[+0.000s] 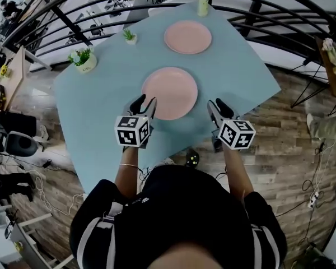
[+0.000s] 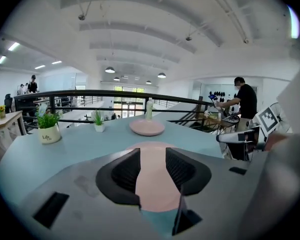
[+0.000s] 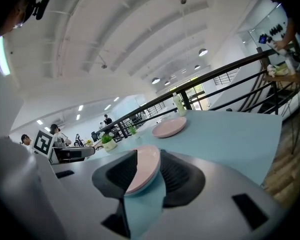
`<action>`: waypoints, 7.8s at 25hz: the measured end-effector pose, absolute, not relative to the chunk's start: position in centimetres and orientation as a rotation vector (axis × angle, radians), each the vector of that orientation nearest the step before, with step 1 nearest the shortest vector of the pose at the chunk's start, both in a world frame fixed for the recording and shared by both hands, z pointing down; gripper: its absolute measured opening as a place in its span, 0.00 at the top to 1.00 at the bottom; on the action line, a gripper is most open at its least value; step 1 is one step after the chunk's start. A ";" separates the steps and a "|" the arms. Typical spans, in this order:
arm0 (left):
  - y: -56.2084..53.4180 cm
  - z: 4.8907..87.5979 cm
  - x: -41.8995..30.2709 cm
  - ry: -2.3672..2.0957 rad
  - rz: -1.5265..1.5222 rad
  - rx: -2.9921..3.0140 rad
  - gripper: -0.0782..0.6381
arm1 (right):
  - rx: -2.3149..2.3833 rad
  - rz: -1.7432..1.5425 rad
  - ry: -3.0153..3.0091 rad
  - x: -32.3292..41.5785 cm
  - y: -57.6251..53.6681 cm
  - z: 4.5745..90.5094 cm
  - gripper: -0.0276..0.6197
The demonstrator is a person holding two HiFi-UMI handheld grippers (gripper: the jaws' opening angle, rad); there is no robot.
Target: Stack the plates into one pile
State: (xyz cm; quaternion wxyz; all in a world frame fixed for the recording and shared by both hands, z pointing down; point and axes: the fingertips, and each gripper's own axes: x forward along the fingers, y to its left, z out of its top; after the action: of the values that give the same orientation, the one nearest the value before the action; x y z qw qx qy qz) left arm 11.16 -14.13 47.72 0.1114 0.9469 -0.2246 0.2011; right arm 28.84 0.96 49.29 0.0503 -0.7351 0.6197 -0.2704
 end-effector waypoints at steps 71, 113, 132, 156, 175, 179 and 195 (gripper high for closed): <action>-32.8 50.2 32.1 -0.852 0.655 2.569 0.66 | -2.132 -0.971 2.105 51.9 -20.9 50.3 0.71; -36.2 57.3 35.5 -0.918 0.750 2.386 0.68 | -2.067 -1.220 2.153 52.2 -25.1 57.1 0.74; -31.1 52.4 31.3 -0.979 0.606 2.408 0.68 | -2.057 -1.054 2.260 48.8 -21.2 51.3 0.74; -22.3 50.8 15.4 -1.167 0.531 2.317 0.68 | -1.883 -1.026 2.513 34.4 -16.2 49.6 0.74; -13.8 55.7 9.6 -1.138 0.594 2.155 0.68 | -1.800 -1.161 2.729 29.0 -11.6 54.1 0.75; -12.7 56.5 9.4 -1.126 0.609 2.133 0.68 | -1.794 -1.191 2.759 28.9 -11.0 55.1 0.75; -11.6 57.7 9.6 -1.096 0.678 2.129 0.67 | -1.838 -1.180 2.840 29.1 -10.4 57.2 0.73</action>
State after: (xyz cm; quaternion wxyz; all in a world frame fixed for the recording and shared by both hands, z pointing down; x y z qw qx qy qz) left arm 9.56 -11.61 57.70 0.3207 0.8103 -0.4170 0.2582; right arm 29.12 -10.44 57.17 -0.2187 -0.5005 0.7736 -0.3214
